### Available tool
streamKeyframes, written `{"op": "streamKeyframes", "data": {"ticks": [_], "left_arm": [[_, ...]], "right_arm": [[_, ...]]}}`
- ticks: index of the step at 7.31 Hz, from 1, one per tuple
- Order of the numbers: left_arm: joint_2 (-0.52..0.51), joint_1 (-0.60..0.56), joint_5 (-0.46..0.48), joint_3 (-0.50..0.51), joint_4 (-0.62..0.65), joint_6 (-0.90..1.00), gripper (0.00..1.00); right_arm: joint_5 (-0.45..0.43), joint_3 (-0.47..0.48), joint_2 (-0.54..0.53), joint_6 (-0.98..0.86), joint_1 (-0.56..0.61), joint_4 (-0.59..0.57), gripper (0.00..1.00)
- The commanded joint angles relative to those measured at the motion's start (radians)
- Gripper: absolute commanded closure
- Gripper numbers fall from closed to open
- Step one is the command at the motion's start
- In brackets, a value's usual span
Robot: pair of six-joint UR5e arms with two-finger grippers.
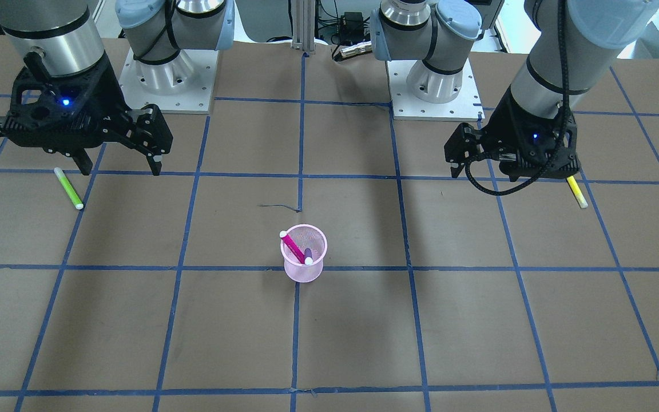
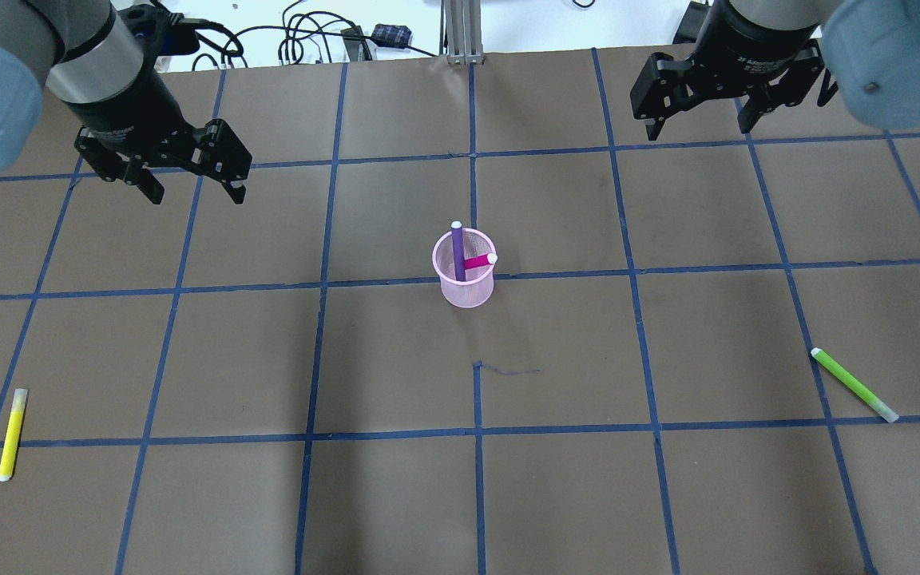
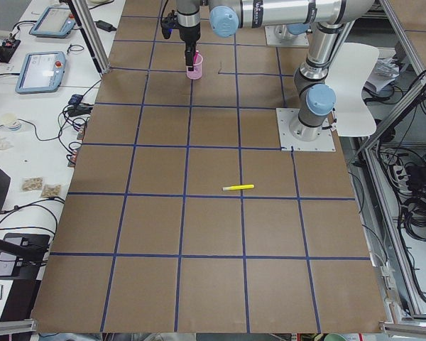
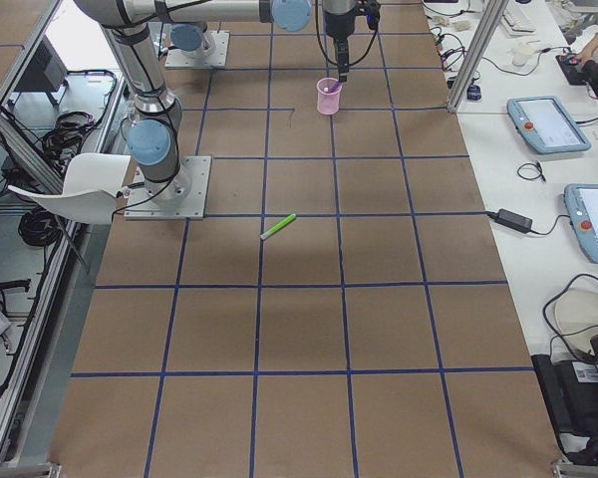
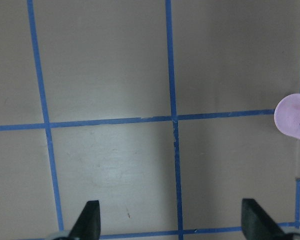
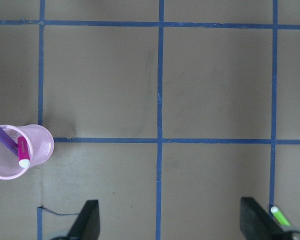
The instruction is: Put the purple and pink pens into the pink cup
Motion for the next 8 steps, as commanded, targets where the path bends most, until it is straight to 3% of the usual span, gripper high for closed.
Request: {"op": "streamKeyframes", "data": {"ticks": [1,8], "left_arm": [[0.05,-0.002,0.005,-0.051,-0.007,-0.012,0.0],[0.07,-0.039,0.005,-0.052,-0.012,-0.054,0.0]], "right_arm": [[0.001,0.0,0.0,0.0,0.0,-0.006,0.0],[-0.001,0.0,0.002,0.0,-0.002,-0.003,0.0]]}}
